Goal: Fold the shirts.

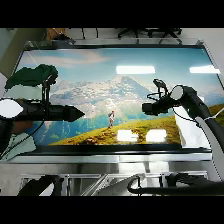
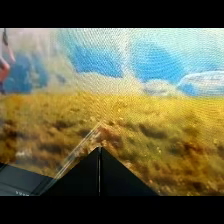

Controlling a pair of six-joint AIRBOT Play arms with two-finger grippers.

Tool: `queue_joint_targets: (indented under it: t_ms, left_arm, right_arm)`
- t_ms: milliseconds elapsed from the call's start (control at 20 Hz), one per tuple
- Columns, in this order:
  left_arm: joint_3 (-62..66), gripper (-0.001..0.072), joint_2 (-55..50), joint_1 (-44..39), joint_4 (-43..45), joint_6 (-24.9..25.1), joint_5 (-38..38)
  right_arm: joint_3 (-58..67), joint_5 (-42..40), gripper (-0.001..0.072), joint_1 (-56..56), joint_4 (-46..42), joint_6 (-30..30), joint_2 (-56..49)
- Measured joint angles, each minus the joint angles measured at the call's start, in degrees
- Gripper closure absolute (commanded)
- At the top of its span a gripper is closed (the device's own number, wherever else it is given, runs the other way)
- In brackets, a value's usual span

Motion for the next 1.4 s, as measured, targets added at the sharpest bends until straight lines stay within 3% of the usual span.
queue_joint_targets:
  t_ms: [500, 750, 800, 850, 900, 1100, 1400]
  left_arm:
    - [-0.02, 0.0690, 0.00, 1.27, 1.62, -0.07, 0.35]
    - [7.69, 0.0686, -5.03, 4.76, 14.91, -0.63, 1.46]
    - [11.02, 0.0548, -7.43, 5.60, 18.71, -0.87, 1.29]
    - [14.56, 0.0208, -10.10, 6.47, 22.25, -1.05, 1.09]
    - [18.73, 0.0071, -13.35, 7.52, 25.77, -1.11, 0.98]
    - [35.95, 0.0073, -28.44, 12.17, 34.36, -1.53, 4.68]
    - [57.13, 0.0073, -54.38, 17.62, 40.19, 0.72, 21.24]
  right_arm:
    - [0.00, -0.02, 0.0694, 0.00, 0.00, 0.00, -0.04]
    - [0.00, -0.02, 0.0695, 0.00, 0.00, 0.00, -0.04]
    - [0.00, -0.02, 0.0694, 0.00, 0.00, 0.00, -0.04]
    - [0.00, -0.02, 0.0695, 0.00, 0.00, 0.00, -0.04]
    - [0.00, -0.02, 0.0694, 0.00, 0.00, 0.00, -0.04]
    - [0.00, -0.07, 0.0695, 0.00, 0.00, 0.00, -0.04]
    - [0.00, -0.07, 0.0694, 0.00, 0.00, 0.00, -0.07]
